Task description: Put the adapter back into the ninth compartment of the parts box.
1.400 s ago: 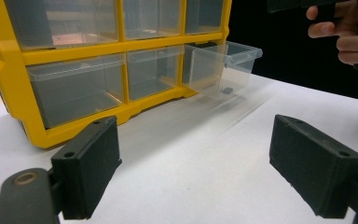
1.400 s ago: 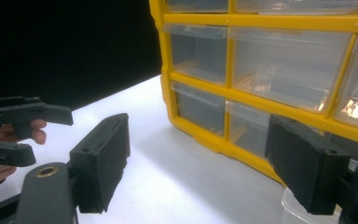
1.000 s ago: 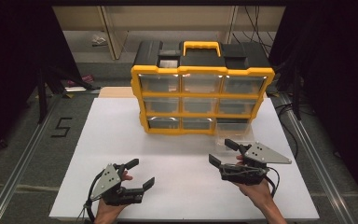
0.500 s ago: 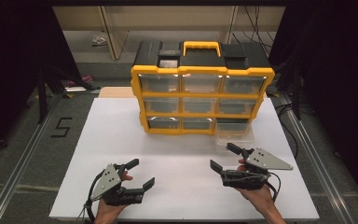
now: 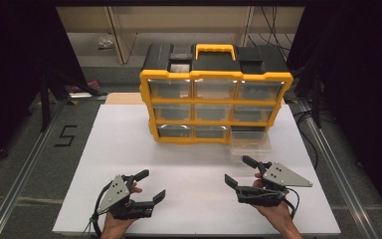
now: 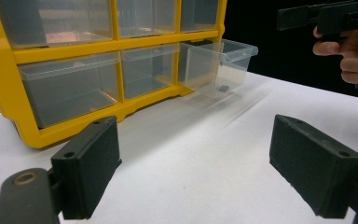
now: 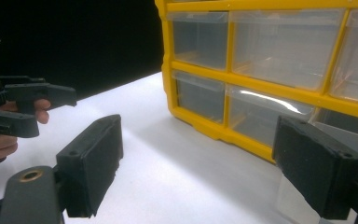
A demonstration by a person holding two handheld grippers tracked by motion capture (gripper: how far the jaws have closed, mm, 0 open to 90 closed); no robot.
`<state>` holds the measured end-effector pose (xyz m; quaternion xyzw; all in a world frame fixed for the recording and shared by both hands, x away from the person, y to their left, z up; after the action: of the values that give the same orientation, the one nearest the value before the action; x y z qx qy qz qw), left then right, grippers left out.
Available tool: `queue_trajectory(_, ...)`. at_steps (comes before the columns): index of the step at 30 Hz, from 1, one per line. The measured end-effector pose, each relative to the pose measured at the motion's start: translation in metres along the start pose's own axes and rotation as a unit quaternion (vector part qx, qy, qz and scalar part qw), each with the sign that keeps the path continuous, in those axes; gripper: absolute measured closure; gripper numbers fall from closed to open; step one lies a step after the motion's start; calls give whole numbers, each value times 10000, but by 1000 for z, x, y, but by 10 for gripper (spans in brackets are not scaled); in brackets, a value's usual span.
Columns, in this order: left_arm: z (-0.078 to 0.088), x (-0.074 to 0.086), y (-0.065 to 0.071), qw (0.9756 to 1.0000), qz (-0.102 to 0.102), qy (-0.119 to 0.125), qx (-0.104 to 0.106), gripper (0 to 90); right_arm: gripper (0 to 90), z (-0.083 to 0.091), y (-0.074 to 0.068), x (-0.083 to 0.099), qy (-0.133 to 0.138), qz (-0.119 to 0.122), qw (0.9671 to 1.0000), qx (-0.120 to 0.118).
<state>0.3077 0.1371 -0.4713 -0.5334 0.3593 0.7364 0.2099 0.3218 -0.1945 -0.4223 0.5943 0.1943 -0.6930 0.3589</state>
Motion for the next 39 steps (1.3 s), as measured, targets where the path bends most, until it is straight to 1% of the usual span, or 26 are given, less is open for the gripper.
queue_trajectory(9, 0, 0, 0, 10000, -3, -11, 9, 158, 171, 3, 0, 6, 30, 5, 10000, 32)
queue_trajectory(16, 1, 0, 0, 10000, -10, -7, 14, 158, 171, 6, -3, 11, 22, 27, 10000, 23)
queue_trajectory(24, 0, 1, 1, 10000, -13, -35, 30, 158, 171, 12, -2, 20, 40, -35, 9999, 93)
queue_trajectory(26, 0, 1, 1, 10000, -14, -38, 33, 158, 171, 13, -2, 22, 27, -18, 9999, 104)
queue_trajectory(31, 0, 1, 1, 10000, -16, -40, 38, 158, 171, 16, -2, 22, 71, -26, 9999, 120)
queue_trajectory(39, 0, 1, 1, 10000, -14, -47, 49, 158, 171, 18, -3, 24, 62, -31, 9999, 119)
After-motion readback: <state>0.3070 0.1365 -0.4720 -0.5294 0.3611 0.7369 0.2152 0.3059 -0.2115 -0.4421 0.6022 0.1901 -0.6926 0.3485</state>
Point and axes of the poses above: each handheld gripper's, and its own axes: z roughly backward along the jaws, x roughly out of its underside, y roughly to its right, the point moved 4 cm from there along -z, roughly forward along the jaws, and after that the axes turned 13 degrees about z, right-handed, at the moved point
